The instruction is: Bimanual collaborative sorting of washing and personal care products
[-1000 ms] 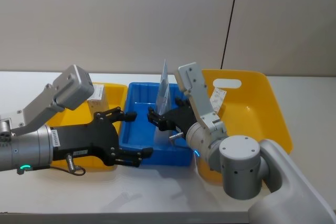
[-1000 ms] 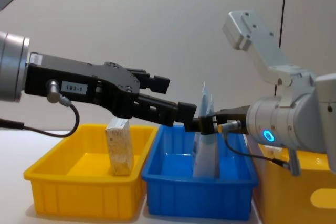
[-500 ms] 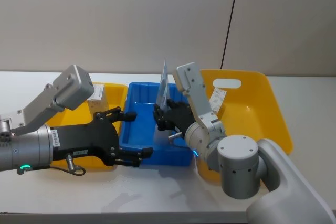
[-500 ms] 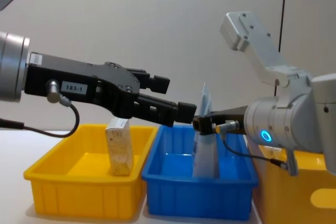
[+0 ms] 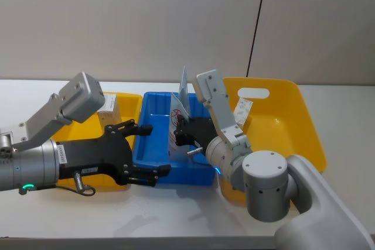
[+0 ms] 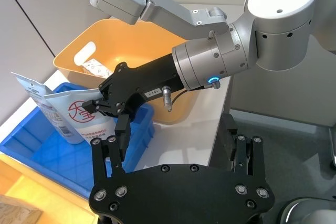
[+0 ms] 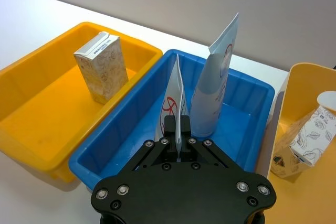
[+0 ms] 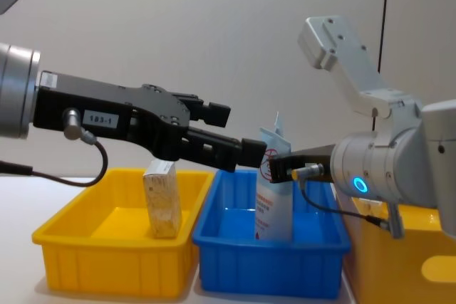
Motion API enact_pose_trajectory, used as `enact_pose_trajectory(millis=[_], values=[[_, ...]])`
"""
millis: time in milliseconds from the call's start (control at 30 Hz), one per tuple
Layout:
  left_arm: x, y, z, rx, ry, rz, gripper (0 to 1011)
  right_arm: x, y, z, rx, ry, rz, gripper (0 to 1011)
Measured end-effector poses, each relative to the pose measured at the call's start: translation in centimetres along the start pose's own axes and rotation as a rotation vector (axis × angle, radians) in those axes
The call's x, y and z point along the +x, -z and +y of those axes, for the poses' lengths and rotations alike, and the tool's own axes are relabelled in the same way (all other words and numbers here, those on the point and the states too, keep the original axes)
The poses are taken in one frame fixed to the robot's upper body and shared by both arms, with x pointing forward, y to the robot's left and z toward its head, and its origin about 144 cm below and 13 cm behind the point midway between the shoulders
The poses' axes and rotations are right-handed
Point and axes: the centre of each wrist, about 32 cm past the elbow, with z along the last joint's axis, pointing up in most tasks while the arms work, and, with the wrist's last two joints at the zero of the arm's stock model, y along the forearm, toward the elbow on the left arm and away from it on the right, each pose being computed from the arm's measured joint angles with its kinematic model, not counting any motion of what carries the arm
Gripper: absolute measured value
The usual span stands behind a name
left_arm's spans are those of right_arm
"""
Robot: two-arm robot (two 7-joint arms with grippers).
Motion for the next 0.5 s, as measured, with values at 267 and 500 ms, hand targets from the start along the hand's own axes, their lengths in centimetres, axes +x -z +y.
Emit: enact_pose_trajectory(millis=[267, 500], values=[[0.00, 0.00, 0.00, 0.000, 0.000, 0.000, 1002, 0.13, -0.02, -0.18, 0.006, 0.004, -0.001, 23], [0.00, 0.00, 0.00, 0.000, 0.000, 0.000, 1001, 0.64, -0.48, -0.96, 0.042, 0.010, -0.006, 23]])
